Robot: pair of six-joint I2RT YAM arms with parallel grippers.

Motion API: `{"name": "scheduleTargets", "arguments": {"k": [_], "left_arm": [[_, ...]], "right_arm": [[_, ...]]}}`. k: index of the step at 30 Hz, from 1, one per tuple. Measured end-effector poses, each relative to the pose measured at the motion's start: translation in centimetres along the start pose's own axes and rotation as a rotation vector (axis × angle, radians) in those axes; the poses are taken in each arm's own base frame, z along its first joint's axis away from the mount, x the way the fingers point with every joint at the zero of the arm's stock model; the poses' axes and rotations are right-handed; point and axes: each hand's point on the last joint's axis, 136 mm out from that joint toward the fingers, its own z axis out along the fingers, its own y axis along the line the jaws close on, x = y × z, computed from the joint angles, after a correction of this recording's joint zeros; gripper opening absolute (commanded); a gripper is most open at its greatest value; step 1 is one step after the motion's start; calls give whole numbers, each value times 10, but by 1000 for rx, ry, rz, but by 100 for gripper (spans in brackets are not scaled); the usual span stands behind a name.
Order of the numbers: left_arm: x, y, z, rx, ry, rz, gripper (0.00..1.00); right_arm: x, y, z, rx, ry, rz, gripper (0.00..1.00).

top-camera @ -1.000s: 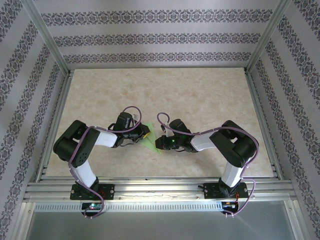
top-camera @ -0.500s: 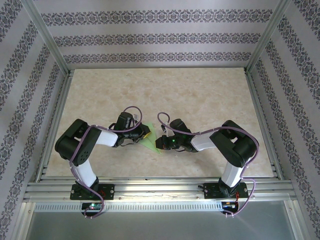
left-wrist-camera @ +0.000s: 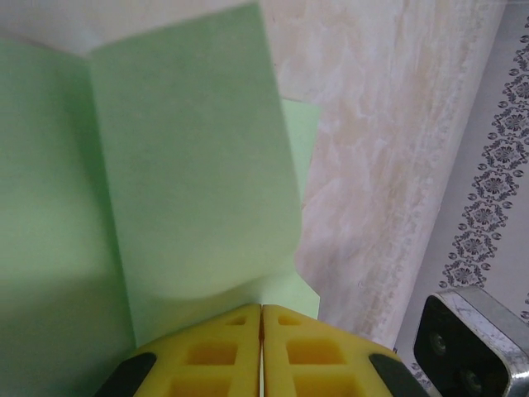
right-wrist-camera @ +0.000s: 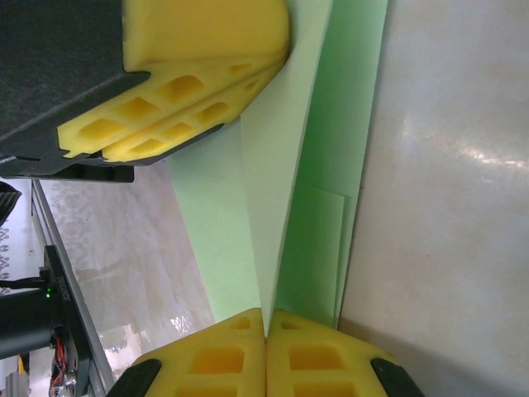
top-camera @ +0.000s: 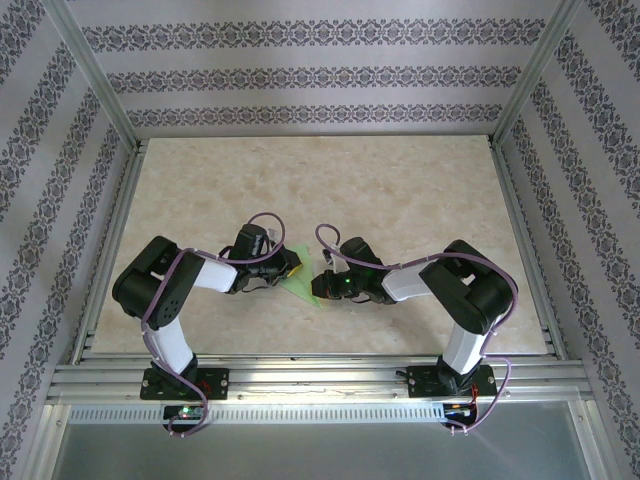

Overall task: Fold a paper plane with a square sheet of paper (pick it up from the middle)
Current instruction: Fourth fold the wing at the center of the table.

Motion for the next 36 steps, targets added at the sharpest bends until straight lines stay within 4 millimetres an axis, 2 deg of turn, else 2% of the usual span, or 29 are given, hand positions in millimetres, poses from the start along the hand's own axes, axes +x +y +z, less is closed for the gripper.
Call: {"name": "scheduleTargets", "arguments": {"k": [7,15,20,28,36], "left_arm": [[0,1,2,-3,5,-2,8],[1,2,3,-9,14,4,8],[1,2,3,-9,14,12,7],[1,2,3,-9,15,19,7],[1,2,3,-9,17,18,7]], "right_arm": [[0,0,0,0,1,1,8],[0,2,-1,-16,7,18,17],[1,2,-5,-13,8,35,18],[11,-1,-9,-14,33,67,13],[14,-2,-8,-24,32,70,10]]}}
